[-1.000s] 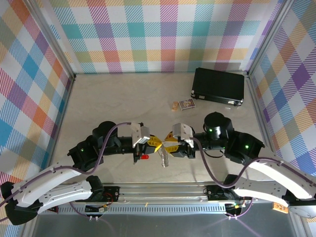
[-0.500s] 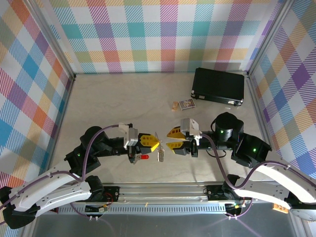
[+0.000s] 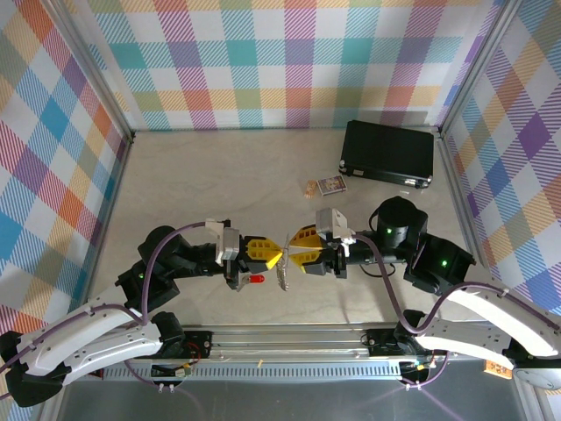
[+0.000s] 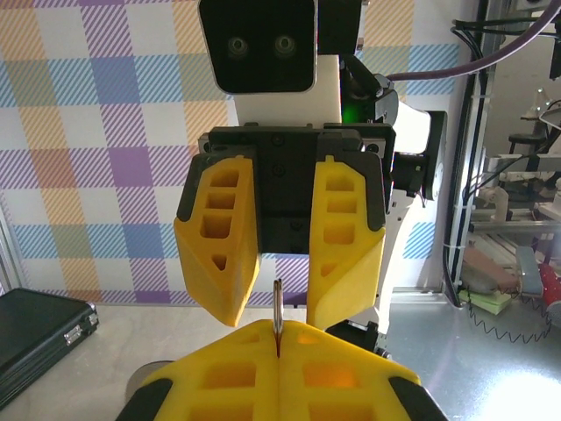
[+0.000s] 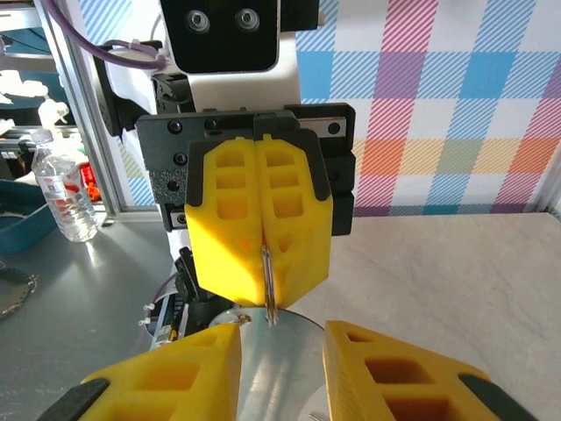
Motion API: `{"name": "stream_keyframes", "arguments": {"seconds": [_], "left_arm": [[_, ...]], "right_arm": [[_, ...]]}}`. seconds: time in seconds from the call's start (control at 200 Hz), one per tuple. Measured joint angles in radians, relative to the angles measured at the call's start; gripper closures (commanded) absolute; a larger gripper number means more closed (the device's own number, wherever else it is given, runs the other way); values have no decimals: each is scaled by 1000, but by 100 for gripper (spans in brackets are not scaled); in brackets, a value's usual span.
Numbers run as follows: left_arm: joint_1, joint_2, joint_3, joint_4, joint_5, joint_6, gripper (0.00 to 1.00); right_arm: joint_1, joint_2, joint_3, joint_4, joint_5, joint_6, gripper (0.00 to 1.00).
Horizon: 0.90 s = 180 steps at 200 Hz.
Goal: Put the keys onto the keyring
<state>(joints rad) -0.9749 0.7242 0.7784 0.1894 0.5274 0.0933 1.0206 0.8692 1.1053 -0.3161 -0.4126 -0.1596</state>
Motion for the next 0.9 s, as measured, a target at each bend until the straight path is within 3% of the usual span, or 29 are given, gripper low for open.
{"name": "stream_keyframes", "arguments": {"seconds": [0.555,0.785,0.9], "left_arm": [[0,1,-4,6,7,0,100],[0,7,-4,23,7,-1,100],[0,6,-4,26,7,-1,100]], "right_arm": [[0,26,-12,55,-24,22,81],[0,27,-14,58,-45,23,100],[-1,27,-14,63,-53,20,100]]}}
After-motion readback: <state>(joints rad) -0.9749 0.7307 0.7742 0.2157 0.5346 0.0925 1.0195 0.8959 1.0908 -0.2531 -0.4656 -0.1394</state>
